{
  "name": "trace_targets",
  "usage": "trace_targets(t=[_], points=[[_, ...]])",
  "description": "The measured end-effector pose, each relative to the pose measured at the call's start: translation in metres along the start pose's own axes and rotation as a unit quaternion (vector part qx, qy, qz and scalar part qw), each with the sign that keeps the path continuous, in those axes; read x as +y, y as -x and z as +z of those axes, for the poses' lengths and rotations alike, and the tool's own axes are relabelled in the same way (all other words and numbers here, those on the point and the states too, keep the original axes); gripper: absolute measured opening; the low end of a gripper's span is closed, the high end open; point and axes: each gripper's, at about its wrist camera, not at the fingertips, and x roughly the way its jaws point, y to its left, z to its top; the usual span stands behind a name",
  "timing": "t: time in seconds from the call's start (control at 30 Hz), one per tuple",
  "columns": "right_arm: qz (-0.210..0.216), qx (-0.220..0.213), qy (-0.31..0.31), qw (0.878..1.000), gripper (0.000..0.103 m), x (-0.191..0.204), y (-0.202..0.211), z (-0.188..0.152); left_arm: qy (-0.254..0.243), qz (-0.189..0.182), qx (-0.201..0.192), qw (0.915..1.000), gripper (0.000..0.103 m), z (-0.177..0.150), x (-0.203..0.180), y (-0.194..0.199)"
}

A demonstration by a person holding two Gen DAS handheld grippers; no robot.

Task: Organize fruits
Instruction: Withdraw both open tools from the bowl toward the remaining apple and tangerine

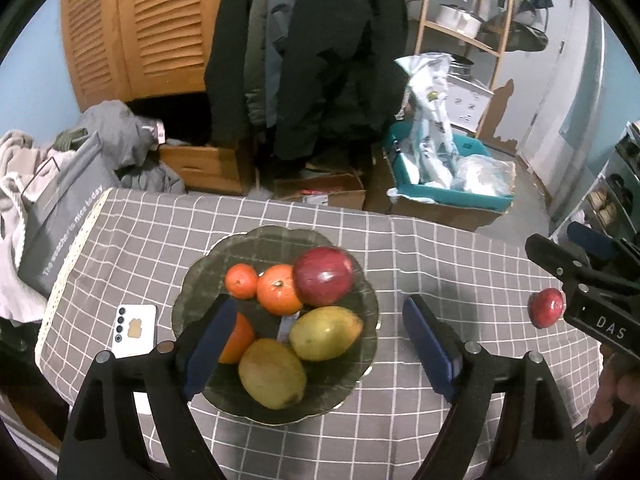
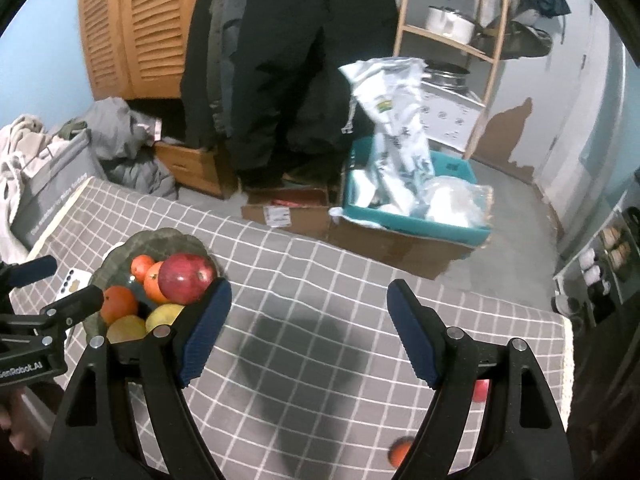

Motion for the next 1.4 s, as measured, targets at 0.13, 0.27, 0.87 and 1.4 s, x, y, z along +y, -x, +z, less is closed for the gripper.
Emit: trace_targets(t=[0.13, 0.27, 0.87, 1.4], points=[[-0.013, -0.004, -0.003, 1.000, 0.079, -0.014, 0.012, -0.006, -0.008, -0.007, -0.005, 0.9999, 0.089, 0.001, -0.014, 0.006], [-0.029, -0.004, -0.011, 1.000, 0.079, -0.035, 0.024, -0.015, -0.015, -0.015, -0.007, 0.9997, 0.089, 0.003, -0.029, 0.008], [-0.090, 0.011, -0.065, 0.994, 0.080, -0.124, 0.058, -0.067, -0.089, -0.040, 0.000, 0.9952, 0.090, 0.000, -0.118, 0.007], [-0.108, 0.043, -0.123, 0.986, 0.080, -0.184, 0.047, -0.099, -0.144, -0.043, 0.024, 0.9884, 0.090, -0.009, -0.177, -0.018]])
